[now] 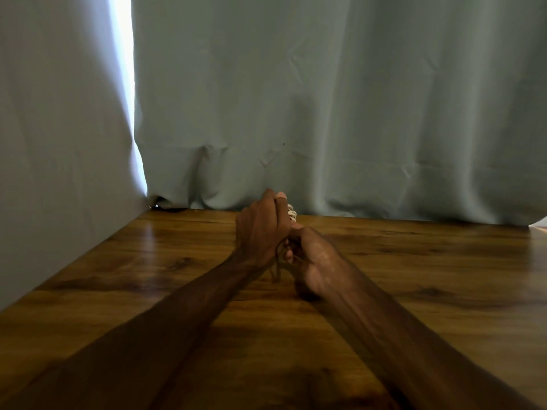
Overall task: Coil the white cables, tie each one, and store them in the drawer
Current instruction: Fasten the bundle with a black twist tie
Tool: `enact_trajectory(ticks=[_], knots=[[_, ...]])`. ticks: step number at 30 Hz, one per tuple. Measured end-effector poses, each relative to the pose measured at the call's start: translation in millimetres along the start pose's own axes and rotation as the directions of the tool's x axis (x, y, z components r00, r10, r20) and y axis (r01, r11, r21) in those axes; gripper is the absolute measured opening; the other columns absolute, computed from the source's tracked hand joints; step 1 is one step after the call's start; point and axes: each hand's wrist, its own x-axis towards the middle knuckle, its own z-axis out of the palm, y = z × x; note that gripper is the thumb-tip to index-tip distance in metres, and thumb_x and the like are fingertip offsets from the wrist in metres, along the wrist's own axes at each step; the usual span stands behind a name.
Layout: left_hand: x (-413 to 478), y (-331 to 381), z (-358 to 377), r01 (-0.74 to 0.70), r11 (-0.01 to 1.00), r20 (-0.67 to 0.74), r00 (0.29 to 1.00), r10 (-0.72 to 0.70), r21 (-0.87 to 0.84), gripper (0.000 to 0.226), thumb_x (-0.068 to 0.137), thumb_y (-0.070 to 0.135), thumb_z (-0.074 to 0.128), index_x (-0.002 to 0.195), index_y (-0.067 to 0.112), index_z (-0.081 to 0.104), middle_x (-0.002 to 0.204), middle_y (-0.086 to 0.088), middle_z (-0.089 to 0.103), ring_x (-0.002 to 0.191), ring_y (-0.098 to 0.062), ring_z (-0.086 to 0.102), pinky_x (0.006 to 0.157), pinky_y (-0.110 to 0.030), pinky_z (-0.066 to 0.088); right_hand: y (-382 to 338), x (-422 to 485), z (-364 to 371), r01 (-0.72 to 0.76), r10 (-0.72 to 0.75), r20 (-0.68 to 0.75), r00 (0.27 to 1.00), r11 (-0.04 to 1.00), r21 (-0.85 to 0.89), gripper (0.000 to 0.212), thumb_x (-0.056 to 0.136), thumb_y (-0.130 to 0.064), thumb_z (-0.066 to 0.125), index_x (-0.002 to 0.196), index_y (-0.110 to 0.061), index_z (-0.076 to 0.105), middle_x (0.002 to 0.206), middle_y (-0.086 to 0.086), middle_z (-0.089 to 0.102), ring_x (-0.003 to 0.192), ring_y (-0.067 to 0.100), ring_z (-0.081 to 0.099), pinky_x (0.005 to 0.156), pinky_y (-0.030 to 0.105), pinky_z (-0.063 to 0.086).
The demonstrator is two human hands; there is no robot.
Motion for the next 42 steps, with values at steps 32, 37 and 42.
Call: enact_trajectory(ticks=[32,37,42], knots=[[14.0,-44.6,-5.7,-0.099,0.991,0.014,0.995,0.098,0.095,0.038,0.097,0.033,0.04,0.077,0.014,0.066,0.069,-0.005,0.067,0.063,-0.025,0.062,0.059,-0.031,0.033,-44.8,-8.5,-27.4,0.249,-0.125,0.5,0.857,0.95,-0.19,0.023,0.099,0.0,0.055,0.117,0.003,0.07,0.11,0.019,0.076,0.089,0.018,0.075,0.067,0.023,0.061],[11.2,-39.5,-2.6,-0.13,0.989,0.105,0.987,0.123,0.066,0.03,0.099,0.03,0.051,0.079,0.015,0.068,0.075,-0.005,0.069,0.07,-0.024,0.063,0.065,-0.037,0.047,-50.2,-3.9,-39.3,0.437,-0.254,0.576,0.777,0.877,-0.202,0.024,0.098,-0.002,0.059,0.119,0.002,0.07,0.108,0.018,0.076,0.091,0.02,0.074,0.066,0.026,0.06],[3.1,-23.5,-1.8,-0.15,0.981,0.237,0.955,0.177,-0.124,0.03,0.092,0.035,0.042,0.071,0.021,0.059,0.068,0.002,0.058,0.064,-0.017,0.054,0.063,-0.033,0.034,-50.3,12.1,-54.2,0.701,-0.581,0.398,0.71,0.636,-0.322,0.019,0.097,-0.012,0.067,0.113,-0.01,0.076,0.107,0.002,0.077,0.089,0.011,0.072,0.066,0.027,0.061]])
